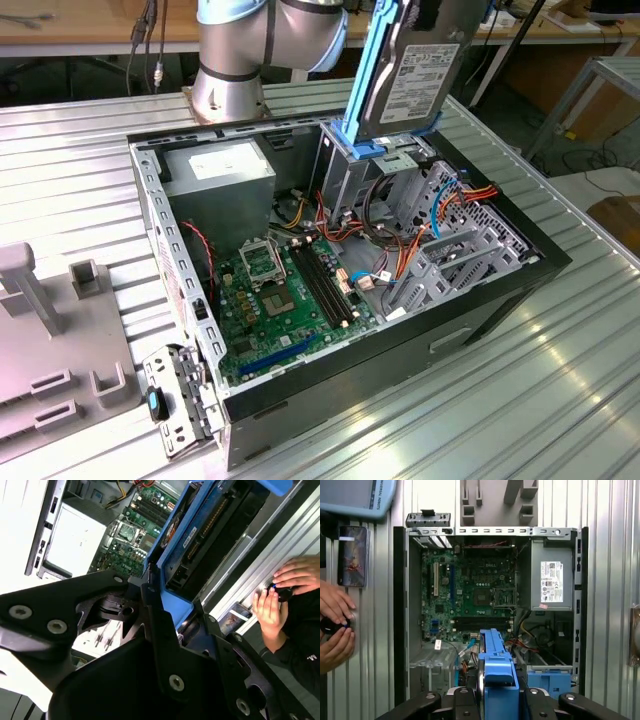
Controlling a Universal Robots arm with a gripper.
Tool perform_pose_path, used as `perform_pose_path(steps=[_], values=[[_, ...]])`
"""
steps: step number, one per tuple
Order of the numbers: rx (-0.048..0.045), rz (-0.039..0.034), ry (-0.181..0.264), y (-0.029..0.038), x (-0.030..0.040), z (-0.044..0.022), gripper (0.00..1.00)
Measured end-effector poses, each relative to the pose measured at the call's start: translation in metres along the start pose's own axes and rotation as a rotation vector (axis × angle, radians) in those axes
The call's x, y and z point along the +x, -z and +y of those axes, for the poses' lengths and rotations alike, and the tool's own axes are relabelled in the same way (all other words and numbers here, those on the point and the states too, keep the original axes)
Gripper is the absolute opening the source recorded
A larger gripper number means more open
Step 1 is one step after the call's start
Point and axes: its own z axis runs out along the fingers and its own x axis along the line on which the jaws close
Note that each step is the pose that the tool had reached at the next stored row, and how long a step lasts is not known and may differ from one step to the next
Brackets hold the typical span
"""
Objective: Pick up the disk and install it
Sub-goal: 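Insert the disk into the insertion slot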
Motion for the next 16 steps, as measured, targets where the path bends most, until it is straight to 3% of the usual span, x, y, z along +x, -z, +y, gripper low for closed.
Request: perform_pose_path(steps=[4, 7, 16], values=[[0.0, 0.0, 0.0, -0.0013, 0.0016, -0.02, 0.37], [0.0, 0.0, 0.0, -0.0023, 0.0042, -0.031, 0.37], [-0.0001, 0.0002, 0.0, -0.0053, 0.0247, -0.0438, 0.37]])
